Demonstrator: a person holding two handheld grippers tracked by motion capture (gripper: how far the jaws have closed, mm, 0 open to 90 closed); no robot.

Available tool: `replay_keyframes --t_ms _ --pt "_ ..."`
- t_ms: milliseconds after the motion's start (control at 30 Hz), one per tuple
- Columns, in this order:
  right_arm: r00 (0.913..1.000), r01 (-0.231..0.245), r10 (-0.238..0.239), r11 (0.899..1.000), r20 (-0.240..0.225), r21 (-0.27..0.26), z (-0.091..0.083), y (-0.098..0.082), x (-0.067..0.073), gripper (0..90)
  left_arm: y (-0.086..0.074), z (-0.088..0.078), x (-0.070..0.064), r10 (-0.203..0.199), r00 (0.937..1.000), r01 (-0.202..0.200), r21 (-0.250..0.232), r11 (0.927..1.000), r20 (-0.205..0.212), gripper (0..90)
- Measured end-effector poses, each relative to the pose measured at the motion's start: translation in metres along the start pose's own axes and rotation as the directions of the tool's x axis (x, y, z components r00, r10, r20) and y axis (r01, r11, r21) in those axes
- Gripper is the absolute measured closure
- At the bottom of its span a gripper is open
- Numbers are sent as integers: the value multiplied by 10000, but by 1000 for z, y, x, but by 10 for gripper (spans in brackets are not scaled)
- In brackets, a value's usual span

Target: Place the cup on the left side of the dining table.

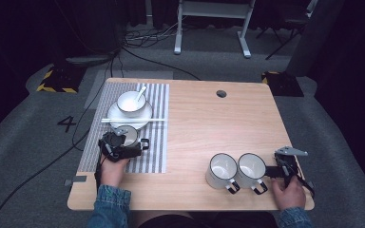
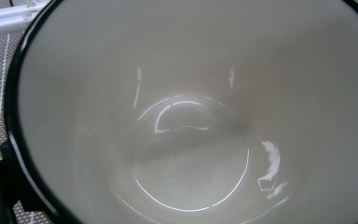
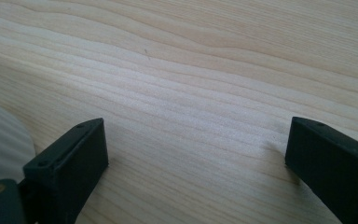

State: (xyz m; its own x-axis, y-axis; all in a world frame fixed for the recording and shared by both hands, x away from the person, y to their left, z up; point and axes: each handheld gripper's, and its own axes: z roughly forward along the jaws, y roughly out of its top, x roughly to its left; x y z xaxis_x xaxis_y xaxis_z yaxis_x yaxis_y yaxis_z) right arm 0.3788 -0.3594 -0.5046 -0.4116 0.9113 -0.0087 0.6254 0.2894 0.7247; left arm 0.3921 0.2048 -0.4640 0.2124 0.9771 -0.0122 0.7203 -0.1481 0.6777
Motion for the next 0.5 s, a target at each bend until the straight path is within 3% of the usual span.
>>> replay_keyframes --t_ms 200,400,500 --pt "10000 -1 1 10000 -1 -2 0 0 0 57 -2 -9 -2 -19 10000 20 49 10000 -93 24" --pt "10000 -9 9 10000 -10 9 0 0 0 57 -8 -34 -3 210 9998 -212 -471 9987 -53 31" --pt "10000 49 -49 10000 -14 -9 0 0 0 57 -10 -39 -5 328 9994 -330 -481 9983 -57 32"
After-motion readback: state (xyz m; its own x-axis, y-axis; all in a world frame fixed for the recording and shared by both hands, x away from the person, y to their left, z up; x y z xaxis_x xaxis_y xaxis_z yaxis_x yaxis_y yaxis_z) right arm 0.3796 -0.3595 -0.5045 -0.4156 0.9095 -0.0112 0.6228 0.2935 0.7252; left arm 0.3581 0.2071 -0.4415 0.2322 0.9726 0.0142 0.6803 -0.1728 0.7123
